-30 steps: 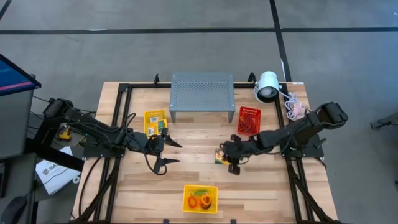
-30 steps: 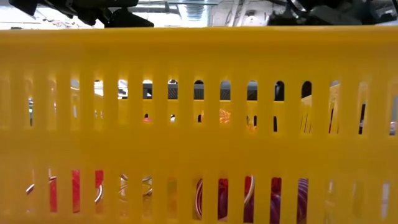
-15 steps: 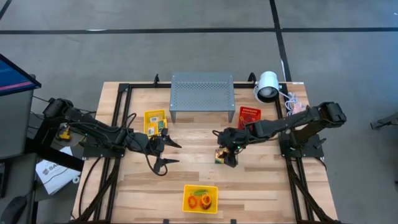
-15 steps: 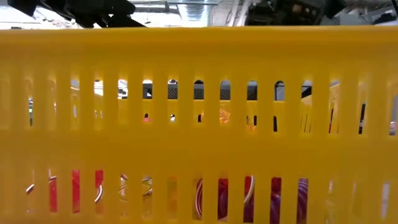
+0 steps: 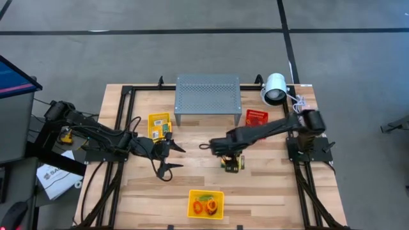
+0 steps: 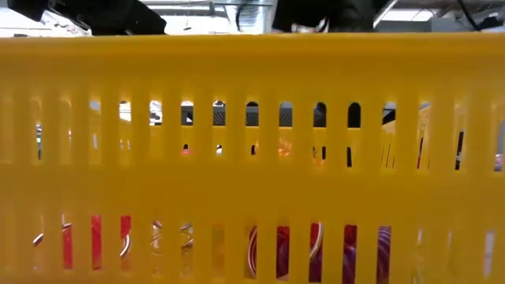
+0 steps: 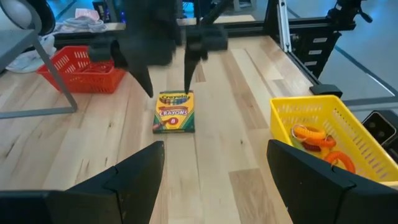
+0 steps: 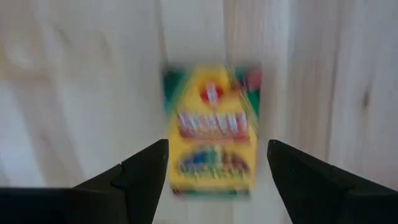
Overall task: Pick & Place Office Desk Supplies
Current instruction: Put the yellow crayon box into the top yellow bin
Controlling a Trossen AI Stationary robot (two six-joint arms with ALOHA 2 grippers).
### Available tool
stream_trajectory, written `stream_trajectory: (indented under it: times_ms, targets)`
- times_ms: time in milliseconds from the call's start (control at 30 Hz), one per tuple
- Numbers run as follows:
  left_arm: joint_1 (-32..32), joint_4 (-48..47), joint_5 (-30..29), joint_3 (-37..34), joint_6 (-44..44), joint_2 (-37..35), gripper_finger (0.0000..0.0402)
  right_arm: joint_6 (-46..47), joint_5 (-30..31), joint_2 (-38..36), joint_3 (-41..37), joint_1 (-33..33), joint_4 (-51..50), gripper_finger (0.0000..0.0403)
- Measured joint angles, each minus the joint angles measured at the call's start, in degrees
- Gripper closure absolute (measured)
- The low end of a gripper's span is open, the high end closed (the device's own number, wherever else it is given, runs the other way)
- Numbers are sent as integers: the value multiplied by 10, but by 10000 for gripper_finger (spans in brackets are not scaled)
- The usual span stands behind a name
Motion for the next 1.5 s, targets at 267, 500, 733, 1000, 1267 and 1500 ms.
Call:
stream_trajectory:
  times_ms: [267, 500, 733, 1000, 1267, 1500]
  targets:
    - [0, -15, 0, 0, -3, 0, 121, -10, 39, 36, 21, 11, -38, 133]
    - [0, -24, 0, 0, -14, 0, 121, 4, 38, 5, 21, 10, -6, 133]
    - [0, -21, 0, 0, -14, 0, 121, -4, 38, -4, 21, 6, 0, 132]
    - [0, -21, 0, 0, -18, 0, 121, -23, 13, -4, 21, 7, 2, 132]
    - [0, -22, 0, 0, -19, 0, 121, -23, 10, -4, 21, 7, 6, 112]
    - [0, -22, 0, 0, -19, 0, 121, -23, 9, -4, 21, 10, 8, 17]
